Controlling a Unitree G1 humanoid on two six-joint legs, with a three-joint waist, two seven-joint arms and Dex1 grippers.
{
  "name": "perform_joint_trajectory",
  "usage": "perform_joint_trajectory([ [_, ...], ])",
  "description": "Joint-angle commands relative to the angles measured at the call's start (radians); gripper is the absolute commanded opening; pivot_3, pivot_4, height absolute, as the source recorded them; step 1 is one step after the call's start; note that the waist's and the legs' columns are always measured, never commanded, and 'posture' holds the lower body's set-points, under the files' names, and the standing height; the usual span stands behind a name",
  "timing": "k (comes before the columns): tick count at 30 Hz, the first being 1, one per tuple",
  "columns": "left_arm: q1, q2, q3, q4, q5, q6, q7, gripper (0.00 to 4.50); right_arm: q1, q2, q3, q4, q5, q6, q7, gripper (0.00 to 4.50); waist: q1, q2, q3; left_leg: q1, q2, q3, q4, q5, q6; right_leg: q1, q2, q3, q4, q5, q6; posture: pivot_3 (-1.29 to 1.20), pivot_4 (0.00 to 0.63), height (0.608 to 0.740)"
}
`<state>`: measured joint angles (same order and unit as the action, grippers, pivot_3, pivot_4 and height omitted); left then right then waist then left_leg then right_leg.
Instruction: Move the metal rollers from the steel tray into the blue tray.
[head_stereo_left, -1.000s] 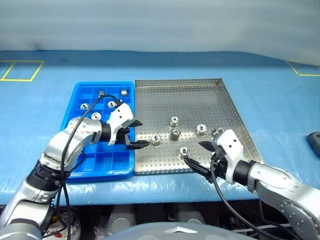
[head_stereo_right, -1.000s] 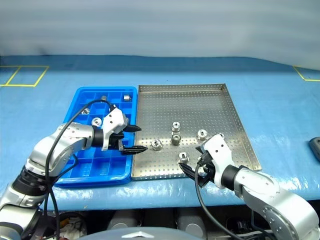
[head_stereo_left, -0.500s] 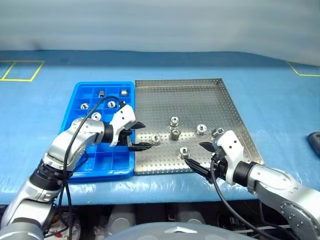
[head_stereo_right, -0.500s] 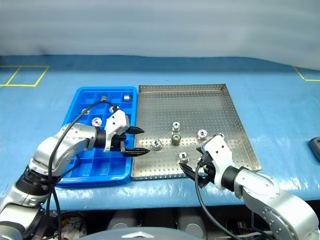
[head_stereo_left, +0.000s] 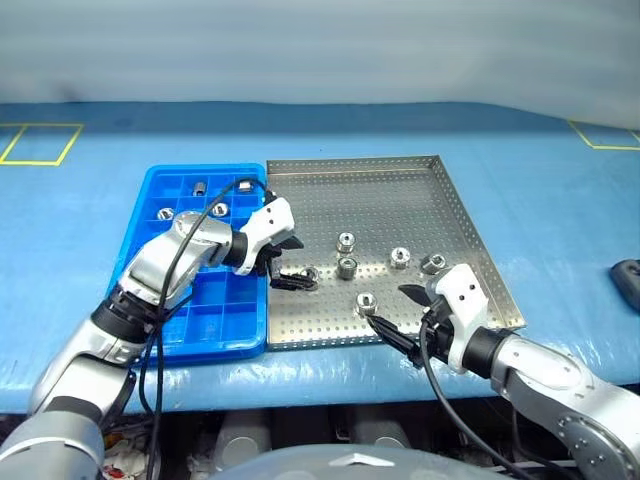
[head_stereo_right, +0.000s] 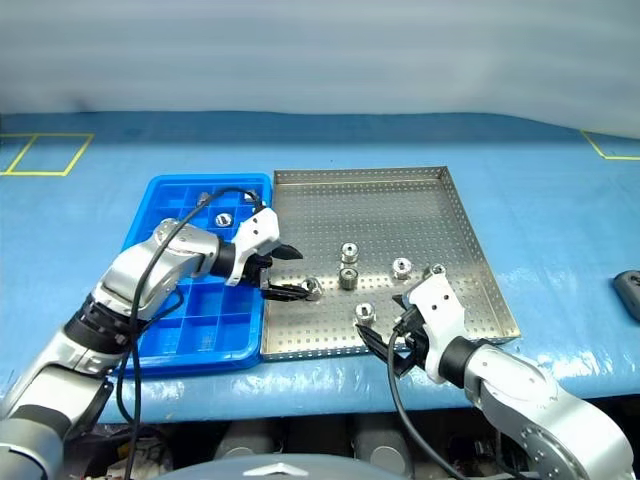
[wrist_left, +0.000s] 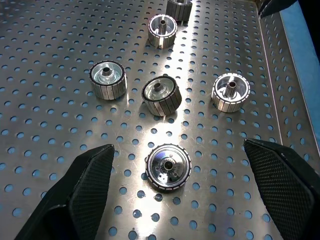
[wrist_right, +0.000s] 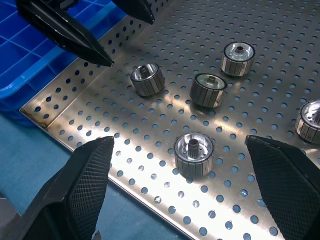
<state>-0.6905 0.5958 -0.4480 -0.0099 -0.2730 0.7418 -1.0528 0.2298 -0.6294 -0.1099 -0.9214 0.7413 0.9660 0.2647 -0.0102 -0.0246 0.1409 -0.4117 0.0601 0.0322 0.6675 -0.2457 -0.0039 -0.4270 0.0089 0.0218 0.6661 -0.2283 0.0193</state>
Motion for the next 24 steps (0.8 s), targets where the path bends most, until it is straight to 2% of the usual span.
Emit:
perform_joint_trajectory([
  [1,-0.072,-0.049,-0.059,0.087,0.065,-0.061,-0.039,4.5,-0.002,0.017,-0.005,-0.036,-0.012,-0.03,-0.014,4.46,-0.001,0.0,0.0,0.0,0.0,0.0,0.0,0.0,0.0,0.0,0.0,0.0,0.0,0.0,0.0,-0.04,0.15,0.74],
  [8,-0.138,-0.11,-0.128,0.223,0.157,-0.154,-0.108,4.5,0.038,0.063,0.003,-0.061,-0.029,-0.043,-0.044,4.46,-0.014,0.0,0.0,0.0,0.0,0.0,-0.001,0.0,0.001,-0.001,0.001,0.002,0.0,0.0,0.001,-0.07,0.15,0.74],
  [19,-0.153,-0.115,-0.2,0.341,0.325,-0.268,-0.176,4.5,0.07,0.112,0.027,-0.074,-0.047,-0.065,-0.08,4.46,-0.026,0.0,0.0,0.0,0.0,0.001,0.0,0.0,0.001,-0.001,0.0,0.002,0.001,0.0,0.0,-0.08,0.15,0.74],
  [22,-0.148,-0.124,-0.189,0.349,0.339,-0.272,-0.183,3.98,0.068,0.121,0.031,-0.071,-0.053,-0.07,-0.081,4.5,-0.026,0.0,0.0,0.0,0.0,0.001,0.0,0.0,0.001,-0.001,0.0,0.002,0.0,0.0,0.0,-0.08,0.15,0.74],
  [24,-0.144,-0.132,-0.178,0.35,0.341,-0.268,-0.182,3.28,0.066,0.125,0.033,-0.067,-0.055,-0.072,-0.081,4.5,-0.026,0.0,0.0,0.0,0.0,0.001,0.0,0.0,0.001,-0.001,0.001,0.002,0.001,0.0,0.0,-0.08,0.15,0.74],
])
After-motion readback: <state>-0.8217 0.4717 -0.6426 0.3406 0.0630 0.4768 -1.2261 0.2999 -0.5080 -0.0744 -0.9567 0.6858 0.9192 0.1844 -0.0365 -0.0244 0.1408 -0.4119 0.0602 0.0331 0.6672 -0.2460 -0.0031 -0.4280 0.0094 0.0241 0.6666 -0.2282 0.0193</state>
